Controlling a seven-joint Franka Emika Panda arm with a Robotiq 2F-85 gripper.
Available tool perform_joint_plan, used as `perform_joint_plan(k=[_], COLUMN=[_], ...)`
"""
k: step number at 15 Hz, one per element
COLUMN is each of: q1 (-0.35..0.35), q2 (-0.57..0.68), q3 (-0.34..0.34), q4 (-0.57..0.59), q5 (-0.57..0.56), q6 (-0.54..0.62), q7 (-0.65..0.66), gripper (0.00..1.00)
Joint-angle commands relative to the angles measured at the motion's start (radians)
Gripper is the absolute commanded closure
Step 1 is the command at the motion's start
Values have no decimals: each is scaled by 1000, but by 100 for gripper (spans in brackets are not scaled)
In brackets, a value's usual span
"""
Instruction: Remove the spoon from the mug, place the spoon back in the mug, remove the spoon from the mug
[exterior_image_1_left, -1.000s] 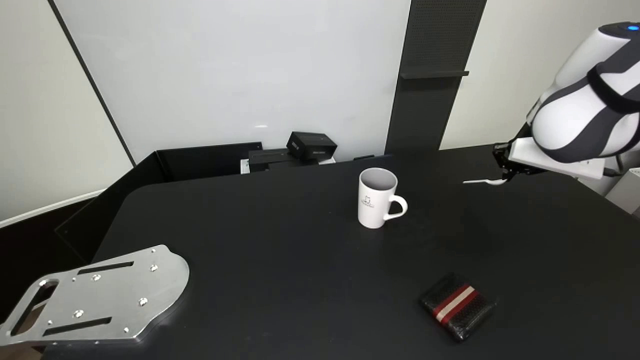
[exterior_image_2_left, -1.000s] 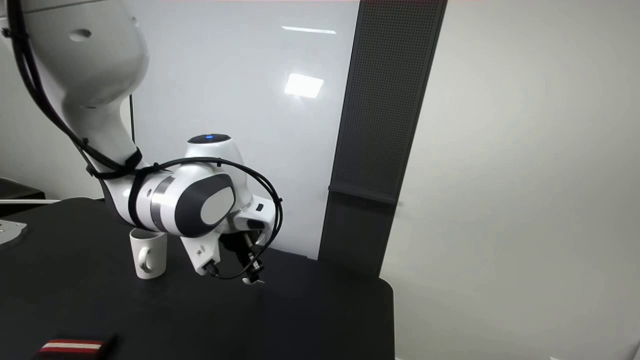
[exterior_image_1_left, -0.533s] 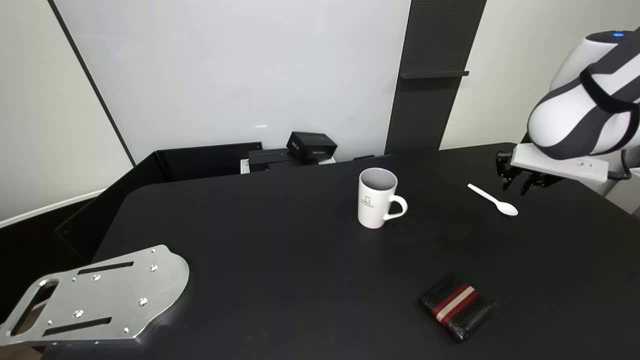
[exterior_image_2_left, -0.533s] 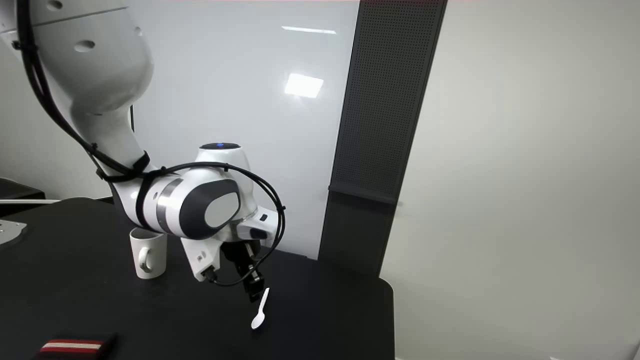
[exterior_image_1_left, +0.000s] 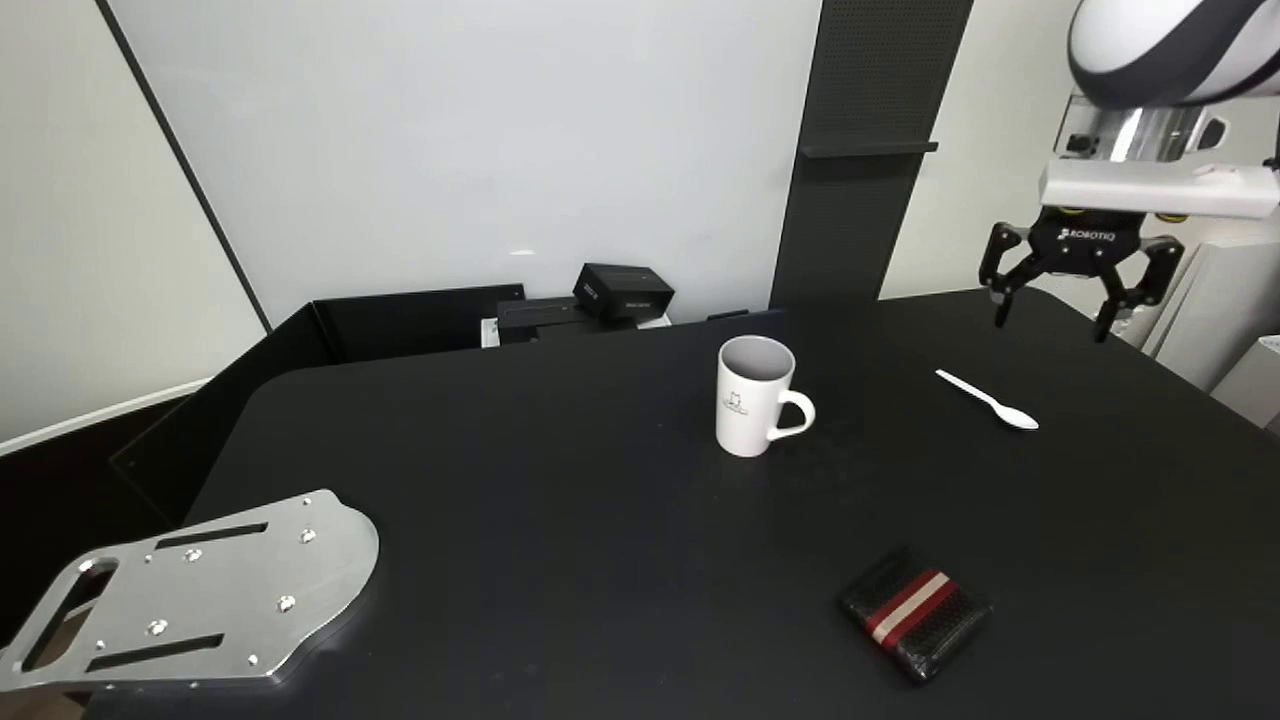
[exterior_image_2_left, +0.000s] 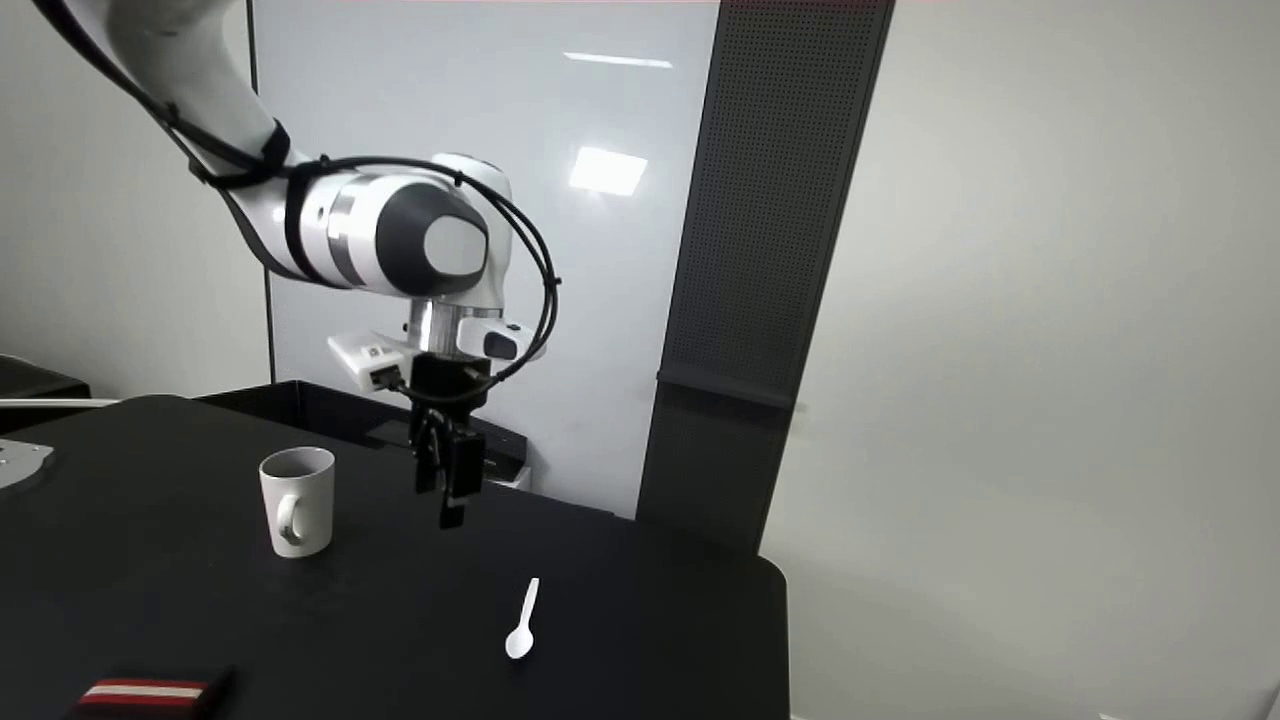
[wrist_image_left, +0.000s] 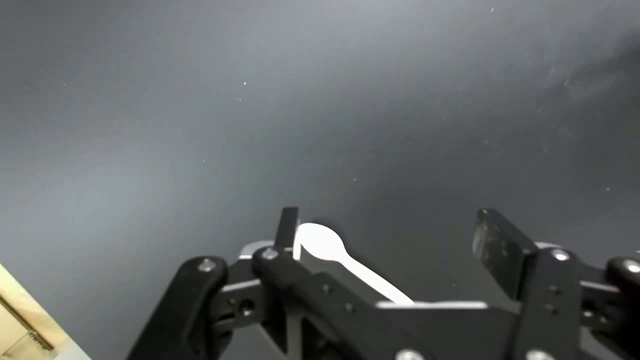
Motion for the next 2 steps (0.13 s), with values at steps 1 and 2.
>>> perform_joint_plan(k=[1, 2], q1=[-34, -35], q2=[-18, -25], q3=[41, 45], q4=[5, 5], q5=[-20, -20], q6=[-24, -33], q7=[12, 9], gripper=[5, 1])
